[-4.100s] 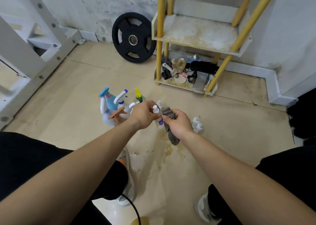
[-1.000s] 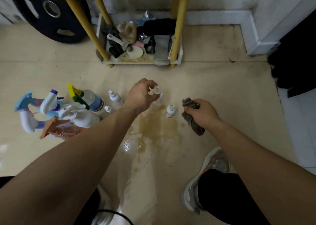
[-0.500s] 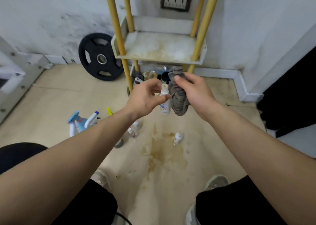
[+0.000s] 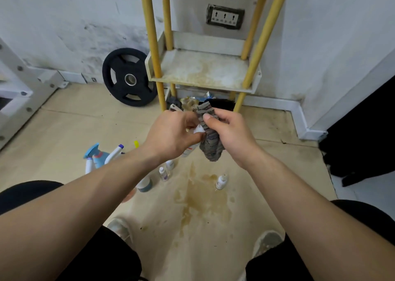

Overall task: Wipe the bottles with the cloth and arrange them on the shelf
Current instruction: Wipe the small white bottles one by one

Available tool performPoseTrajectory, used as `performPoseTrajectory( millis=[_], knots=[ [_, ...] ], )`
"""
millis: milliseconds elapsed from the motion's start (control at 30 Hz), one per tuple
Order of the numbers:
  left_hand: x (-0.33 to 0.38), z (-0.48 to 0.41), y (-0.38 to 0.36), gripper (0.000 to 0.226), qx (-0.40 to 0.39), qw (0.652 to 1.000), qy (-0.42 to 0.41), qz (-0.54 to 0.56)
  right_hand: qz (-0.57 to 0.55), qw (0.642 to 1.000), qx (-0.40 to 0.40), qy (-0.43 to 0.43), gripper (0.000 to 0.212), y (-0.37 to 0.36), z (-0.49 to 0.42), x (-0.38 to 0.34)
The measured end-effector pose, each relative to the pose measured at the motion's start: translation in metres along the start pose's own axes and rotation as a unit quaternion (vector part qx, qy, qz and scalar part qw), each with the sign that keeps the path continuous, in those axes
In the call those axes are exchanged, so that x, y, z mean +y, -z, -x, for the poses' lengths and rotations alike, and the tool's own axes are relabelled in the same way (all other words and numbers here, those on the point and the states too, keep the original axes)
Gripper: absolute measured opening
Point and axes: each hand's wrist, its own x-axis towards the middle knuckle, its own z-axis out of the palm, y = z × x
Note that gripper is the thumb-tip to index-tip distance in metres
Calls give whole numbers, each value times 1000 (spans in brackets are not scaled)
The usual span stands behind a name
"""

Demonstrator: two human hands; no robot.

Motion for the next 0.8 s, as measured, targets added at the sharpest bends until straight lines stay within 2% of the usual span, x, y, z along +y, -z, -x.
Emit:
performPoseTrajectory(
  millis=[100,300,400,500,600,667,800],
  knots=[
    [0,-3,-6,20,2,1000,-15,5,-60,998,-4,-29,25,6,-5,9],
    [-1,-13,-19,27,-26,999,-36,14,-133,989,-6,-66,27,21,-15,24],
    [-3,-17,-26,30,-36,999,-33,10,-125,991,-5,-57,25,26,-19,27],
    [-4,-18,-32,29,-46,998,-22,33,-66,997,25,-31,23,34,-24,22],
    [-2,-22,-35,20,-24,994,13,108,-39,995,90,-29,25,41,-30,21],
    [0,-26,-33,17,-15,981,50,188,-66,989,123,-42,21,42,-34,23],
    [1,-32,-29,16,-25,933,110,343,-156,984,79,-33,29,31,-31,17]
  ],
)
